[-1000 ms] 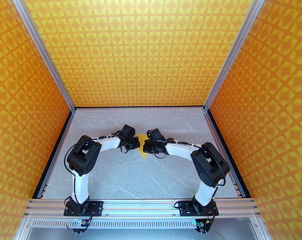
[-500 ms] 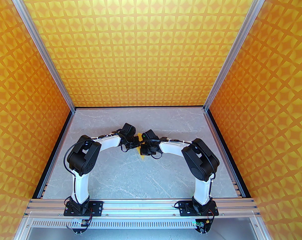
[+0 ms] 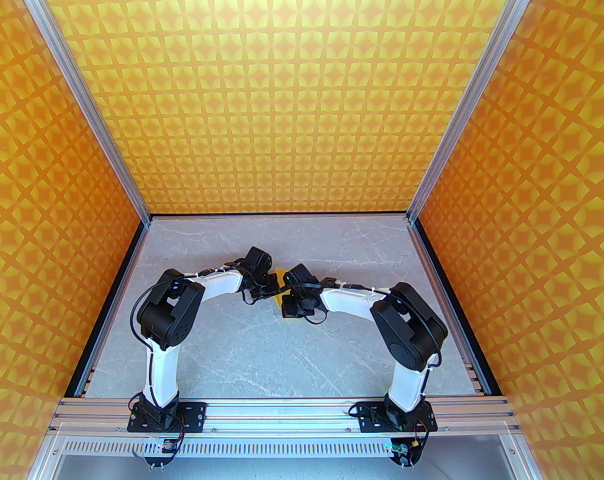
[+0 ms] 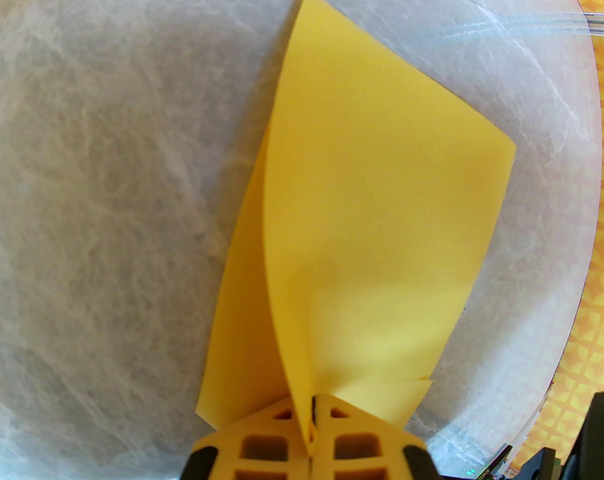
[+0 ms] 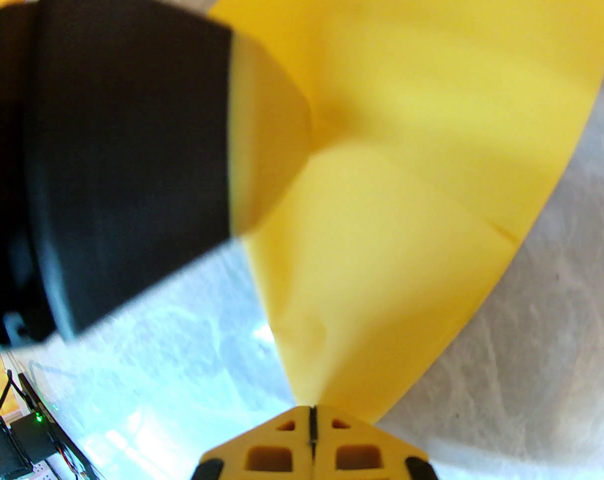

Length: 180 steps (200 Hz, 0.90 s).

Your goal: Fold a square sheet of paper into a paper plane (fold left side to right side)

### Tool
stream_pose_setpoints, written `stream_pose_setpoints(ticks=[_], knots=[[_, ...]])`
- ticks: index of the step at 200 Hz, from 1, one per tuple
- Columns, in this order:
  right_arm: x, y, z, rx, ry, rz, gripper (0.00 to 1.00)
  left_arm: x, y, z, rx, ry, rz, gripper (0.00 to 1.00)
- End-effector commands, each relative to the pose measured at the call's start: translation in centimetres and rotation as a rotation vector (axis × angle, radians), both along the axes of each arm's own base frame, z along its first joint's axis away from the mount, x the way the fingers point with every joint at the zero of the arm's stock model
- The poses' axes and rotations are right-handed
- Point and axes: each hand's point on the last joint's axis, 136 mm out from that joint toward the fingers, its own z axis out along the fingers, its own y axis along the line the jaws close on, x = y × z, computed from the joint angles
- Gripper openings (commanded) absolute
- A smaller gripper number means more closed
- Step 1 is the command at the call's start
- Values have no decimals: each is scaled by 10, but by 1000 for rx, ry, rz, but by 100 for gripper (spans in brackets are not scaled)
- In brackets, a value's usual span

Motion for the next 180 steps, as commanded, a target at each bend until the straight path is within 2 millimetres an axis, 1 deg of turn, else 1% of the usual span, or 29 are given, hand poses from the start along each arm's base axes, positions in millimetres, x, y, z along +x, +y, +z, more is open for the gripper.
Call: stream_pose_setpoints(ticks=[1,32,45,76,87,97,131,145,160,180], knots=[[-11,-11,-10,-44,21,7,0,2,-1,-2,17,2,2,0],[-15,-16,-26,-81,42,10,0,2,-1,-4,18,6,4,0],[-16,-19,-28,-101,43,9,0,2,-1,-2,16,3,3,0],[-17,-28,-26,-179,41,17,0,2,-1,0,16,3,4,0],[-16,-28,-21,-180,30,19,0,2,-1,1,16,0,1,0],[-14,-26,-12,-164,10,17,0,2,-1,3,16,-5,-4,0],[4,-16,30,-72,-116,-21,0,-4,3,11,24,-14,-25,0],[13,-15,43,-31,-166,-49,0,-7,5,13,28,-14,-29,0],[21,-17,50,11,-192,-86,0,-11,9,14,33,-8,-29,0],[33,-19,52,97,-177,-148,0,-13,12,14,37,-3,-27,0]])
